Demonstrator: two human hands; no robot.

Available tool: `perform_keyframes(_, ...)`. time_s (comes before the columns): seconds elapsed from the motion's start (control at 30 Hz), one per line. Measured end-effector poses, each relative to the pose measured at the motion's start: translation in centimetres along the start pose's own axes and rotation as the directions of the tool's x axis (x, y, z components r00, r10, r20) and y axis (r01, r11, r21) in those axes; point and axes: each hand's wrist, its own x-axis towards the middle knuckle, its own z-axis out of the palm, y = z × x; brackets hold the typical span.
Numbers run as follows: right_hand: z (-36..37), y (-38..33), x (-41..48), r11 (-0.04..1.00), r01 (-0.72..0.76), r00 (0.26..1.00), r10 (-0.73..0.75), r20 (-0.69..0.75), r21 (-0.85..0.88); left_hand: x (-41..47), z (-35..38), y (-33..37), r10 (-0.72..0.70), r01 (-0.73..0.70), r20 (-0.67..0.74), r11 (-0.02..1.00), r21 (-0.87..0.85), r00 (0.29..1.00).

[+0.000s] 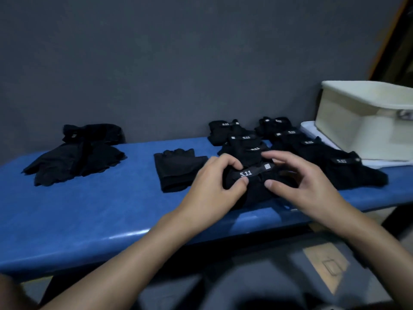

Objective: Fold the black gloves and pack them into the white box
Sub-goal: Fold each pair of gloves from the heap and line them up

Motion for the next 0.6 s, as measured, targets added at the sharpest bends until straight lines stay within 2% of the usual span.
perform_keyframes(0.2, -2.8, 3.6, -0.7, 0.965, -0.083, 0.997, 0.079, -0.027, -0.249, 1.9, 4.2, 0.4, -0.001, -0.007, 0.085, 0.996, 0.090, 0.996)
perform_keyframes(0.43, -2.5, 5.2, -0.4, 0.936, -0.041, 0.999, 0.046, 0.005, -0.349, 1.4, 5.1, -0.8, 0.163, -0.157, 0.012, 0.927, 0.341, 0.987)
perform_keyframes(0.6, -3.1, 5.4, -0.5, 0.898, -0.068, 0.997, 0.074, -0.002, -0.434, 1.4, 5.3, -0.8, 0.191, -0.183, 0.008, 0.926, 0.331, 0.981)
